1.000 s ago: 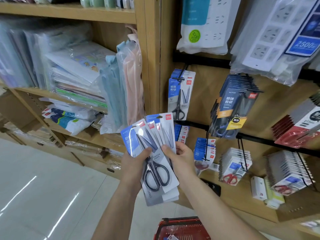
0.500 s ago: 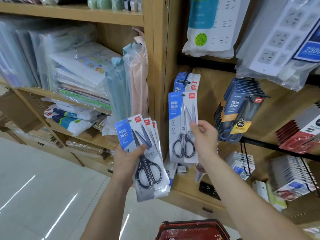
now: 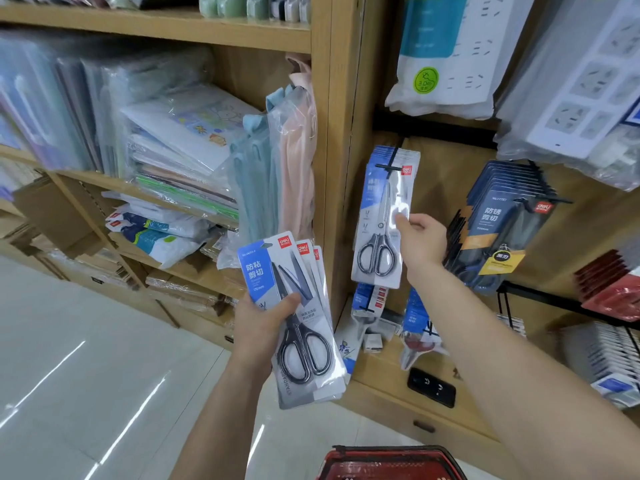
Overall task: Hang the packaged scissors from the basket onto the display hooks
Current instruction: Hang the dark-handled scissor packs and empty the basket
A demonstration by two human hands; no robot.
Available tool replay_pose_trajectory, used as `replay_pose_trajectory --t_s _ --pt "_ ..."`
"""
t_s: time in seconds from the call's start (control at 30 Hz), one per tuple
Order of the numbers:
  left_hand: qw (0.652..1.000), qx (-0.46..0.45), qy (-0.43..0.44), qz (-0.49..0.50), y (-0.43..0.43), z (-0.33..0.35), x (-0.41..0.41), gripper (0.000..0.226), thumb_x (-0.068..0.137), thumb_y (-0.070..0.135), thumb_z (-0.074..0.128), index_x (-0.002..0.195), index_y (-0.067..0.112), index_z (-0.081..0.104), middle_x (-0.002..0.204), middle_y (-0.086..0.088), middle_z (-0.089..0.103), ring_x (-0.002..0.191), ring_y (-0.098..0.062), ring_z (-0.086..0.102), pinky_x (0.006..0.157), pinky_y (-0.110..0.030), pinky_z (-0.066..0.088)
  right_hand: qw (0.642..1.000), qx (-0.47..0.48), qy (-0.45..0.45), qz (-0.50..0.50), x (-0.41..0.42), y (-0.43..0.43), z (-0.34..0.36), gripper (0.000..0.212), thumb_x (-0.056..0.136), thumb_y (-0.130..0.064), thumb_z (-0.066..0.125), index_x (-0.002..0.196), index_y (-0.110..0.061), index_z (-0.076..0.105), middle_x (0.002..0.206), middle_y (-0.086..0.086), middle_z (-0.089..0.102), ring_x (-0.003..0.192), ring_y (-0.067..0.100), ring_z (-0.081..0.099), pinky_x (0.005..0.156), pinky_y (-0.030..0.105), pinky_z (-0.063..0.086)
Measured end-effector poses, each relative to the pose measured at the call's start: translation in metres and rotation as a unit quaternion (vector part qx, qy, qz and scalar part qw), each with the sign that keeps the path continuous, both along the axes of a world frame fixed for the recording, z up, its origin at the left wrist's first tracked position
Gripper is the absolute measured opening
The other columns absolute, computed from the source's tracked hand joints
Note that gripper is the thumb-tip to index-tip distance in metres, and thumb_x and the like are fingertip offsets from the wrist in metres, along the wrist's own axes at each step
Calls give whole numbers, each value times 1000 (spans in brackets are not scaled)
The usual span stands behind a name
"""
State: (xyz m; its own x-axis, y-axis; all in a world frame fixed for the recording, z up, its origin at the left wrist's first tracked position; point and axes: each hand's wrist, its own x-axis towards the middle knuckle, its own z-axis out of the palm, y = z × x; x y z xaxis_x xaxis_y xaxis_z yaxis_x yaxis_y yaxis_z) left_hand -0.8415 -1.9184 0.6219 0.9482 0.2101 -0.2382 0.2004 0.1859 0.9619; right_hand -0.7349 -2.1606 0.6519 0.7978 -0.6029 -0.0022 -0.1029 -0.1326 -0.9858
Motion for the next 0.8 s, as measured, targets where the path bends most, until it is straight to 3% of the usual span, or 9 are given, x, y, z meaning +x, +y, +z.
replay_pose_trajectory --t_s 0.07,0.13,0.23,0.3,0.37,0.43,0.6,0.7,0.8 --pt "1000 4 1 -2 -2 1 0 32 86 4 79 116 11 69 99 -6 80 87 -28 79 79 -47 64 999 -11 37 -4 14 -5 1 20 94 -36 73 92 -16 70 83 -3 67 81 17 63 81 38 56" --pt "1000 4 -2 -3 -4 3 -1 31 86 2 79 114 11 69 98 -5 81 85 -25 79 75 -43 63 997 -27 69 -8 15 -7 1 25 94 -37 73 108 -17 69 100 -1 68 99 22 66 90 37 55" --pt "1000 -5 -8 -5 -8 5 -2 27 87 0 77 111 12 70 95 -4 81 82 -22 79 65 -32 62 996 -70 56 16 -18 4 2 33 97 -34 69 124 -16 61 107 -5 63 100 16 60 83 27 43" --pt "1000 -14 -7 -10 -13 6 -3 24 89 0 76 108 13 70 96 -6 81 83 -25 79 69 -37 64 990 -42 56 126 -52 19 0 17 100 -33 64 113 -22 63 107 -4 68 97 16 64 82 31 47" --pt "1000 -20 -9 -17 -18 7 -3 24 89 -2 74 106 14 70 96 -6 81 87 -29 79 78 -44 64 951 23 118 285 -84 36 -3 12 103 -36 58 107 -27 66 107 0 74 92 17 70 82 39 57" --pt "999 -19 -16 -25 -24 7 -3 25 89 -3 73 106 15 70 97 -6 81 88 -30 78 81 -46 63 912 47 153 377 -106 47 -12 15 103 -34 60 112 -27 69 101 -4 77 90 14 73 79 36 59" --pt "999 -15 -36 -36 -34 8 -6 29 89 -5 73 108 16 70 100 -5 81 89 -27 78 75 -39 64 951 77 83 287 -119 55 -23 19 93 -8 73 109 -18 72 93 -3 80 86 16 77 70 29 58" --pt "999 -27 -37 -25 -34 8 -6 29 88 -6 73 108 16 69 96 -2 81 87 -25 79 68 -32 63 962 93 60 250 -120 56 -26 23 85 -6 82 102 -15 70 89 -4 79 82 14 77 74 30 59" --pt "998 -39 -36 -16 -34 9 -7 30 89 -5 73 112 14 68 99 -3 81 89 -26 78 73 -36 64 965 100 36 239 -123 55 -27 19 88 -6 79 103 -14 70 91 -2 80 86 17 77 79 35 60"
